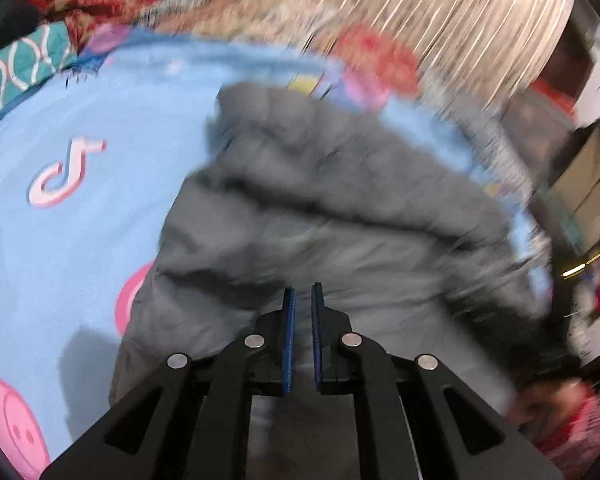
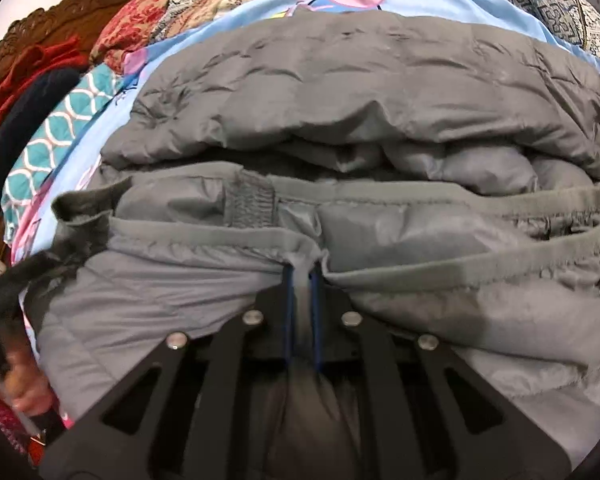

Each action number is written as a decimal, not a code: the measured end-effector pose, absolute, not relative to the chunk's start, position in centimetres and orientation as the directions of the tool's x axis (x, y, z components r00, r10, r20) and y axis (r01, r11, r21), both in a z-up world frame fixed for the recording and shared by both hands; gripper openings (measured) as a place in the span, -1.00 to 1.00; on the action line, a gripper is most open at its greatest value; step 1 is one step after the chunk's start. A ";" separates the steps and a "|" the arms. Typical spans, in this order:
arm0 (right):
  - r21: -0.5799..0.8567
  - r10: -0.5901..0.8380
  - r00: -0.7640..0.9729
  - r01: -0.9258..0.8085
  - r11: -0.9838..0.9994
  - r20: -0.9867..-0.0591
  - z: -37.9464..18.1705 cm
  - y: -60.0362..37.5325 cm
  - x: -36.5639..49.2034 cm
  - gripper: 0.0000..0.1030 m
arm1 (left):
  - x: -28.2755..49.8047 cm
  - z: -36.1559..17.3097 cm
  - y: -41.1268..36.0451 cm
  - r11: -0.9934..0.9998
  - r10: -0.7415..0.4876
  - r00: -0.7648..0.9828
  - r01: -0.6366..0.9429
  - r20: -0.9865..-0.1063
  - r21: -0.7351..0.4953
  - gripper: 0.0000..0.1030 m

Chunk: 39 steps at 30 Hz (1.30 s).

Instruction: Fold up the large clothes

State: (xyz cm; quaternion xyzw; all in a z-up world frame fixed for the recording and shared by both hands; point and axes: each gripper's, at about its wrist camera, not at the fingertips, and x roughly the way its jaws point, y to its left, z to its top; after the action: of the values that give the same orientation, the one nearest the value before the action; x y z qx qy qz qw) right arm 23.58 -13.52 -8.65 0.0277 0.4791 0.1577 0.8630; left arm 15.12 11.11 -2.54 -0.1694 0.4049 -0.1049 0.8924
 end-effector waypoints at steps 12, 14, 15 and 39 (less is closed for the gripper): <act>0.252 0.360 0.541 -0.265 0.931 -0.761 -3.2 -18.3 20.1 -0.78 | 17.2 -6.7 4.2 0.941 -0.332 0.536 0.238 -0.776 -0.239 -0.62; 0.263 0.360 0.570 -0.248 0.932 -0.739 -2.1 -20.6 19.0 -0.77 | 17.2 -6.9 4.6 0.937 -0.346 0.538 0.235 -0.769 -0.257 -0.62; 0.254 0.338 0.580 -0.224 0.941 -0.741 -2.1 -21.7 18.7 -0.76 | 17.3 -7.1 4.7 0.936 -0.349 0.539 0.235 -0.767 -0.261 -0.62; 0.359 0.337 0.606 -0.089 0.929 -0.721 1.3 -31.5 17.7 -0.72 | 17.8 -1.1 11.0 0.902 -0.408 0.602 0.146 -0.686 -0.407 -0.62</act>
State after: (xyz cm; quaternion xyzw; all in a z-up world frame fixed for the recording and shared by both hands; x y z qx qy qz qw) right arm 17.71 -31.51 1.25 0.1447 0.4272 0.1205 0.8843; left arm 17.75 11.05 -1.07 -0.1568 0.4174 -0.1570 0.8812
